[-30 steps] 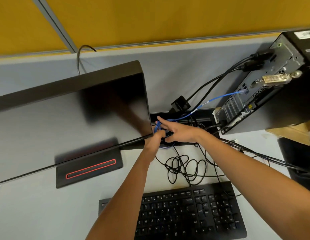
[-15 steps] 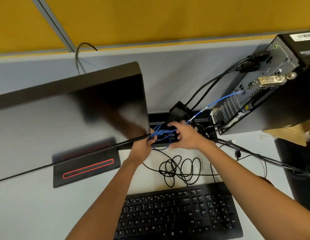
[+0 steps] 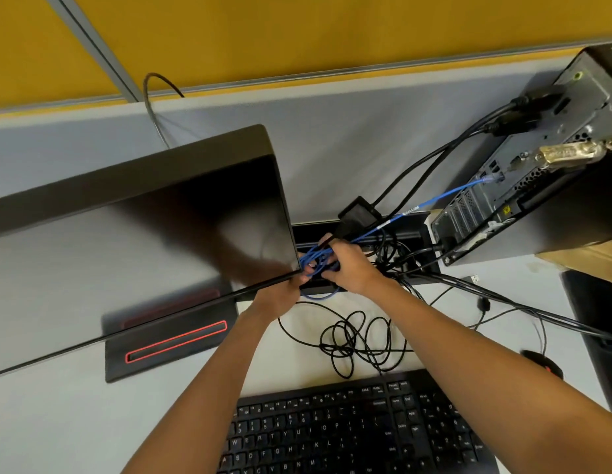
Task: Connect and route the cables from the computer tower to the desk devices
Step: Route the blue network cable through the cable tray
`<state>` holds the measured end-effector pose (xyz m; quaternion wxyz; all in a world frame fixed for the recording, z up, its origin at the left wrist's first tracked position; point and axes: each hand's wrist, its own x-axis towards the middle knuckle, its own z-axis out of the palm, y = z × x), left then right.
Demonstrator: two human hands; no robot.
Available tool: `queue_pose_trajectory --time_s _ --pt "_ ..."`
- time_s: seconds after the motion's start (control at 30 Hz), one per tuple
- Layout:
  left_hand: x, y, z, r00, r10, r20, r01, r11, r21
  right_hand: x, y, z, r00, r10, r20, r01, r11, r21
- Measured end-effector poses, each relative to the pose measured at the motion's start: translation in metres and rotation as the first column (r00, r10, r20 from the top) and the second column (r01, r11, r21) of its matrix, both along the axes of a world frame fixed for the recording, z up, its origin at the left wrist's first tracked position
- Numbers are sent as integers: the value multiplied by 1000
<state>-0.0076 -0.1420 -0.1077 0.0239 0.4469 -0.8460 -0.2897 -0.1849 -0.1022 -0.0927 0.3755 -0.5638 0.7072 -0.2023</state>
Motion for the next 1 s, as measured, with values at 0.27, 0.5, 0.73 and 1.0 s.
queue_pose_trajectory --time_s 0.27,0.5,0.73,1.0 --pt "-19 -3 15 997 14 -71 -19 998 -65 -19 22 7 996 50 -79 -45 997 68" --pt "-31 20 20 940 305 -155 -259 931 257 -10 24 22 978 -176 -113 151 969 -197" --pt "-53 33 23 740 515 -433 -380 851 363 -3 26 15 864 -411 291 468 868 -163" --pt "-59 36 11 687 559 -464 -497 827 262 -16 16 25 885 -362 292 370 928 28"
